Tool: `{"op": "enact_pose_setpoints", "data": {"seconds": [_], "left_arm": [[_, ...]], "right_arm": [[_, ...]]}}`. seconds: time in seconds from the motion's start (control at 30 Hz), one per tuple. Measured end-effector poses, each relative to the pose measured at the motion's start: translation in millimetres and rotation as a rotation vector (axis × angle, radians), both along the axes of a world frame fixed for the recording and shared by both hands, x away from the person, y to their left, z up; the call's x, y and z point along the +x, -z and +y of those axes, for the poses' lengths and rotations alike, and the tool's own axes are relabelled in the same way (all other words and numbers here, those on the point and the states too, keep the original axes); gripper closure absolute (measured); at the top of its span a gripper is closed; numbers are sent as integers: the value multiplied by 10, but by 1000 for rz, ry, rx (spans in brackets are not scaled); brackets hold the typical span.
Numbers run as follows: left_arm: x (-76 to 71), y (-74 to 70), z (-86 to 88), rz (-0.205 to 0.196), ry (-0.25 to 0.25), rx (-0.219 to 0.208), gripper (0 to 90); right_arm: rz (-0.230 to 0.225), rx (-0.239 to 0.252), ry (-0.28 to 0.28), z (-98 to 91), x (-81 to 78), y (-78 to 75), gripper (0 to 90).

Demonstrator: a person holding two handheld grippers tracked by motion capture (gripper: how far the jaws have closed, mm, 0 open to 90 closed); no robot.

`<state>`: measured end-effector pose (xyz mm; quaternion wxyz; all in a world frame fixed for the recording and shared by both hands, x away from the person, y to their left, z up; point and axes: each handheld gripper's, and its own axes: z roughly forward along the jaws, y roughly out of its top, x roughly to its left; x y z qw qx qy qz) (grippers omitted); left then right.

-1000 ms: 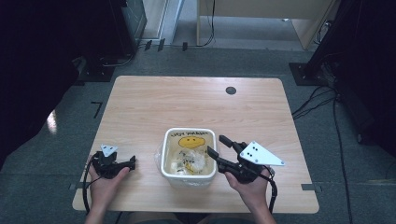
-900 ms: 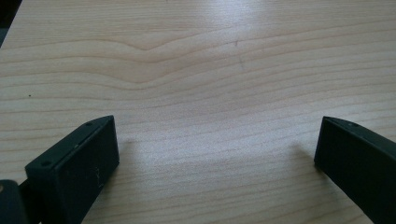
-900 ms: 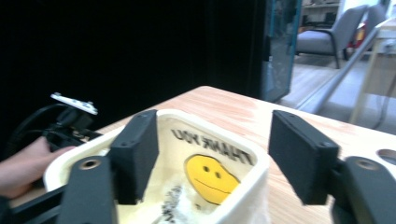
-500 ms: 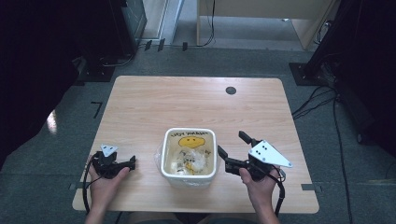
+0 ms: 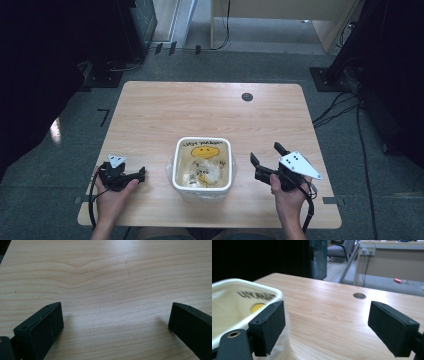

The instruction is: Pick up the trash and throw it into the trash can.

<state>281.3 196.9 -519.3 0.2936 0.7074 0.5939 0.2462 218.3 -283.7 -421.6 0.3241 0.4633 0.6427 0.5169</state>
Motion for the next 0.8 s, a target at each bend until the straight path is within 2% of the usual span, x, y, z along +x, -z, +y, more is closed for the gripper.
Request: {"op": "enact_pose_setpoints", "data": {"seconds": [0.27,0.8], "left_arm": [[1,0,0,0,0,0,0],[1,0,-1,0,1,0,0]], "right_arm": [[45,-30,88,-187,56,178,151],[152,-28,208,-637,144,507,153]]}}
